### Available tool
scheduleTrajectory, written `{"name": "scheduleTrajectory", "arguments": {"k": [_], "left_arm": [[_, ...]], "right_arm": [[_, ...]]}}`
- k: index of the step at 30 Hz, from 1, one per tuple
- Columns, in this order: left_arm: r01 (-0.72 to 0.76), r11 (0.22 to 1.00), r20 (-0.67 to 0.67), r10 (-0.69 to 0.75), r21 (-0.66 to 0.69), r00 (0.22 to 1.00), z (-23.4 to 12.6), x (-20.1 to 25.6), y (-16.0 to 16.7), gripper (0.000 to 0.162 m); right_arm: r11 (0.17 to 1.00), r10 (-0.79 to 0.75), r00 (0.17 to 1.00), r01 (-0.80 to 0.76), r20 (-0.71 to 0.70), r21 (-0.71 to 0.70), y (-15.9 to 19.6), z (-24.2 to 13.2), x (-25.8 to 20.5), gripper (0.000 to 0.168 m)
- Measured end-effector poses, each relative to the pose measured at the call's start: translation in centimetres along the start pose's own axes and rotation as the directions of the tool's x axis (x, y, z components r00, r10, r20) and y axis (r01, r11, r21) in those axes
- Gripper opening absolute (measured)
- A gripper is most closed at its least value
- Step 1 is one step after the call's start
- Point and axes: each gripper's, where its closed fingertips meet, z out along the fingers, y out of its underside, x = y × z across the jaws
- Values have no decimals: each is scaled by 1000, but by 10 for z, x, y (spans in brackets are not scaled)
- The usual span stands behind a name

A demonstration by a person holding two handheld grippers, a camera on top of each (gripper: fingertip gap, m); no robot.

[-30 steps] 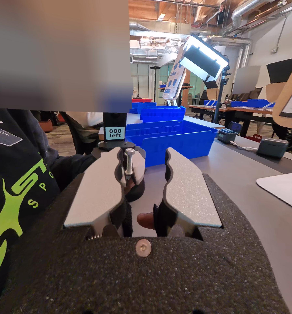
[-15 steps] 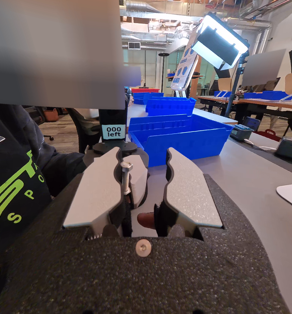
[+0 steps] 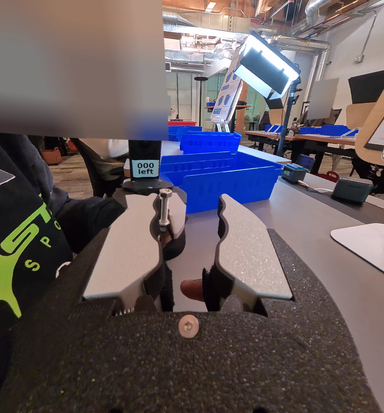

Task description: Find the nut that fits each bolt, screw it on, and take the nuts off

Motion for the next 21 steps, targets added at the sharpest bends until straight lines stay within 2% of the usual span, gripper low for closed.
{"name": "scheduleTrajectory", "arguments": {"k": [4,14,21], "left_arm": [[-3,1000,1,3,-3,1000,0,0,0,10],[-10,1000,1,10,-11,1000,1,1,2,10],[-12,1000,-4,12,-11,1000,1,2,2,10]], "right_arm": [[1000,6,1000,-6,27,19,-4,4,-6,49],[1000,5,994,-3,108,-19,3,42,-18,49],[1000,13,998,-12,67,-19,3,36,-9,48]]}}
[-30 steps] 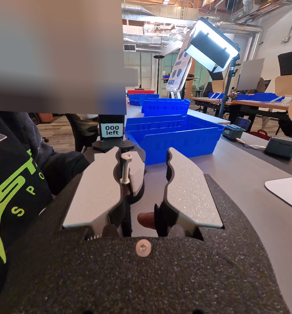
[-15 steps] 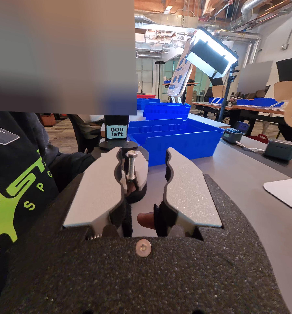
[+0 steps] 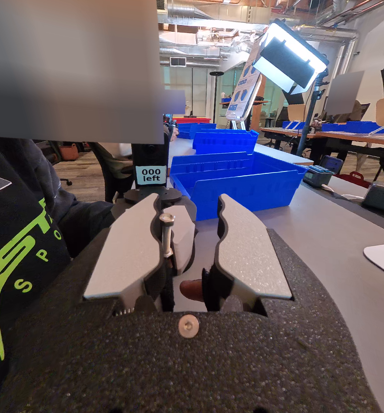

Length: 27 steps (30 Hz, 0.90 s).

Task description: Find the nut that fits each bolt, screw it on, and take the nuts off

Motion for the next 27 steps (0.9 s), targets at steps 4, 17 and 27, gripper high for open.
{"name": "scheduleTrajectory", "arguments": {"k": [4,17,27], "left_arm": [[4,1000,1,-4,2,1000,0,-1,0,10],[9,1000,3,-9,7,1000,-1,-1,-1,10],[0,1000,4,0,1,1000,0,-1,0,10]], "right_arm": [[1000,-4,1000,4,-16,4,-1,-10,3,49],[1000,-7,1000,7,-27,19,-3,-36,0,48],[1000,-18,999,18,31,-8,1,1,-5,48]]}}
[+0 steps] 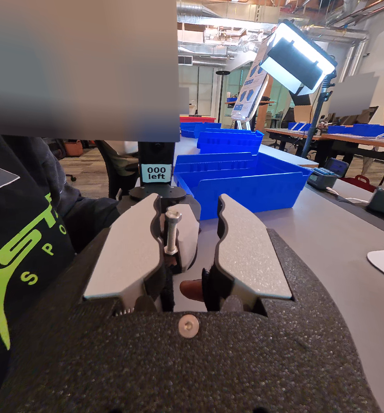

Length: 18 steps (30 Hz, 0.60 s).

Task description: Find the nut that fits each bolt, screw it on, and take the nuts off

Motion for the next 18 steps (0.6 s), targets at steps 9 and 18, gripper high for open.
{"name": "scheduleTrajectory", "arguments": {"k": [9,18], "left_arm": [[-1,1000,-1,1,4,1000,0,0,-1,10],[4,1000,6,-4,7,1000,-1,-1,-1,10]], "right_arm": [[1000,0,999,0,-33,9,-1,-9,6,49],[1000,7,1000,-7,0,3,-3,-19,-2,48]]}}
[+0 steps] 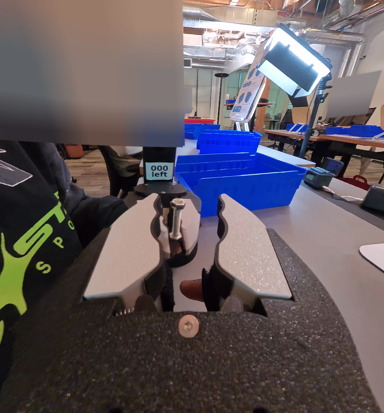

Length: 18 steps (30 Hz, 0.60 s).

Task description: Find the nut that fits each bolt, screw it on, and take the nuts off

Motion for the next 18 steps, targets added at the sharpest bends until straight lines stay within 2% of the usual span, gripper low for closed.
{"name": "scheduleTrajectory", "arguments": {"k": [8,13,15,18], "left_arm": [[-36,999,27,37,-24,999,1,-2,3,10],[-44,998,24,45,-33,999,2,-1,4,10],[-45,998,20,46,-35,999,2,0,4,10],[-36,999,5,36,-30,999,1,1,4,10]], "right_arm": [[961,124,992,-118,8,-249,5,-19,-2,36],[954,121,991,-101,54,-283,7,-15,-9,23],[959,106,992,-85,64,-272,6,-14,-10,11],[963,78,994,-56,74,-264,5,-14,-11,11]]}}
